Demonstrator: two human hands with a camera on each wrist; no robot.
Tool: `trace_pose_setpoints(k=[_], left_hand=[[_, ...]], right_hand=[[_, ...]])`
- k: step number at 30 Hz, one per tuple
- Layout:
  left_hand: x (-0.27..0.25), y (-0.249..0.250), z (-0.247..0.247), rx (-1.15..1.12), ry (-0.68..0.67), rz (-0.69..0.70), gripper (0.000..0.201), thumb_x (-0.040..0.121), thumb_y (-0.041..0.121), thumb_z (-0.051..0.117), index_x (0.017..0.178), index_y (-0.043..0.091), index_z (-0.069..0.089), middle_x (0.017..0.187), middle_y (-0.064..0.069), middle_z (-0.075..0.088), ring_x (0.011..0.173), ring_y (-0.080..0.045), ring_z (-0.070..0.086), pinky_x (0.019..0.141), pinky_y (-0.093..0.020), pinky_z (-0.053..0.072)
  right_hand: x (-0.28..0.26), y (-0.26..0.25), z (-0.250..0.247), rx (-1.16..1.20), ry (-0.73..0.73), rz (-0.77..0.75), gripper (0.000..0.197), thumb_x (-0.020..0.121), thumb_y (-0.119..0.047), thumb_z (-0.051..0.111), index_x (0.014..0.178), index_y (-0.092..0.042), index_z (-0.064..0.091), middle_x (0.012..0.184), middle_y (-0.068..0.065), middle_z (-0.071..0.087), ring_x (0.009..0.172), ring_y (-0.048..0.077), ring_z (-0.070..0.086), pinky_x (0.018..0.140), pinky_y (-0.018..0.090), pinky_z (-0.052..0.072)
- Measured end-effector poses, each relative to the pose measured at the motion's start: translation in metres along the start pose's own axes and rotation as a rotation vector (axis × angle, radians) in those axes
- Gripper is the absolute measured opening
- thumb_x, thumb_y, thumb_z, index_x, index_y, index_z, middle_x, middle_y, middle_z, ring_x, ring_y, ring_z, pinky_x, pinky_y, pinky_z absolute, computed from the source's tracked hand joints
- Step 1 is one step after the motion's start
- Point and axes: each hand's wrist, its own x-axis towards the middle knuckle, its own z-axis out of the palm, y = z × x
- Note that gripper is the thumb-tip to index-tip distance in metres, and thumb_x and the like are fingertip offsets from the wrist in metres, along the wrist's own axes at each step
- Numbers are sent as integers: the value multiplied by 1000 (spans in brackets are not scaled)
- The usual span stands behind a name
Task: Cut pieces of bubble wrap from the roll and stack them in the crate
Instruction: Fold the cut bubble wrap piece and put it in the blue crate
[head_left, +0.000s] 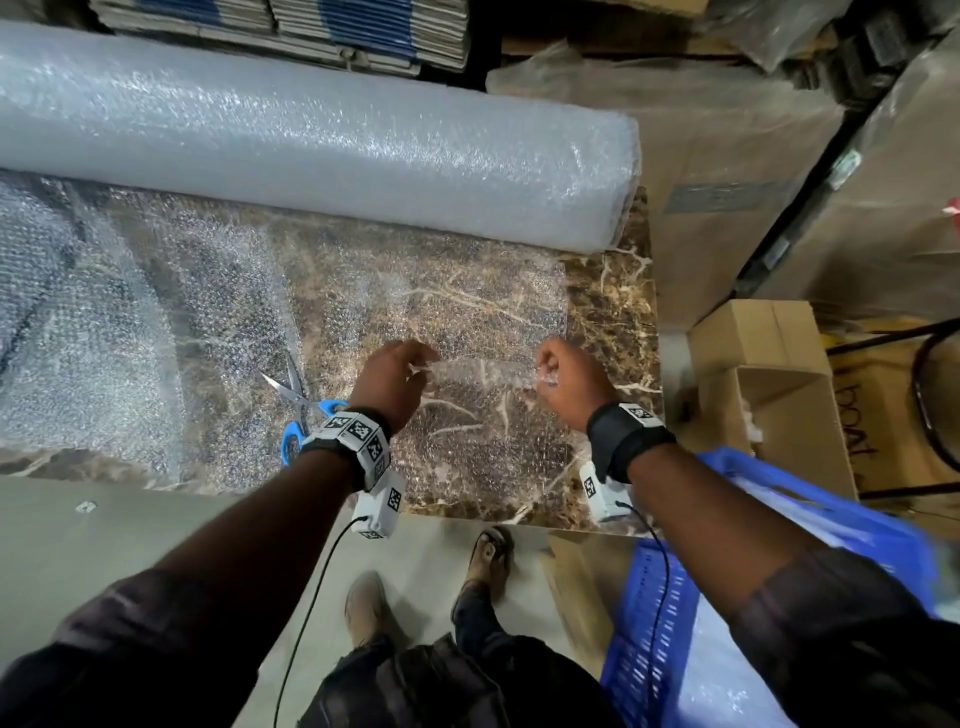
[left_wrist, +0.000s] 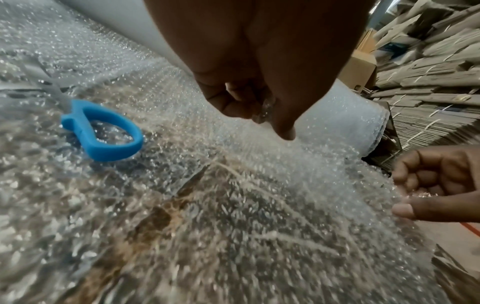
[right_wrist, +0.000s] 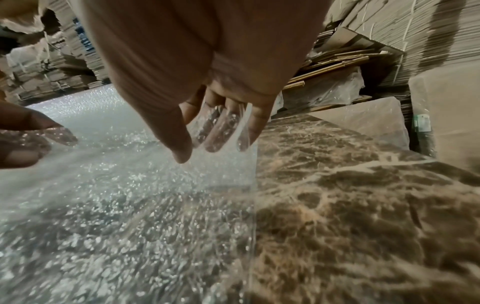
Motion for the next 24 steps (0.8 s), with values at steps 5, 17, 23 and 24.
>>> trace_pose_setpoints(k=[5,17,23,24], left_hand=[[-14,-11,-9,16,66,137,19,85,4,67,88,22,68,97,5,58,89,-15,55,76,-28,43],[-100,-49,1,192,-127,257,25,75,-2,70,86,20,68,100,0,63,90,-23,60,68,-31,50],[-111,-64,2,220,-210,278,50,60,-14,65,98,18,74,113,-3,67,102,-26,62,87,-38,54],[-111,-63,1,226,-191,285,52,58,-14,65,97,19,74,112,-2,68,101,-26,63,86,-40,55]], right_hand=[[-8,-4,-8,-49,39,-103,18,81,-5,66,81,-21,57,84,-7,57,73,12,56,66,30,54],[-85,-13,39,-240,-245,-174,16,78,-4,53,74,-20,52,77,-2,54,71,19,52,64,38,50],[-99,-18,46,-307,-358,-92,35,79,-48,69,89,-17,57,91,2,54,86,21,51,68,32,31],[-99,-20,46,-263,-311,-84,37,82,-51,67,86,-16,56,88,2,54,82,18,48,67,31,29]])
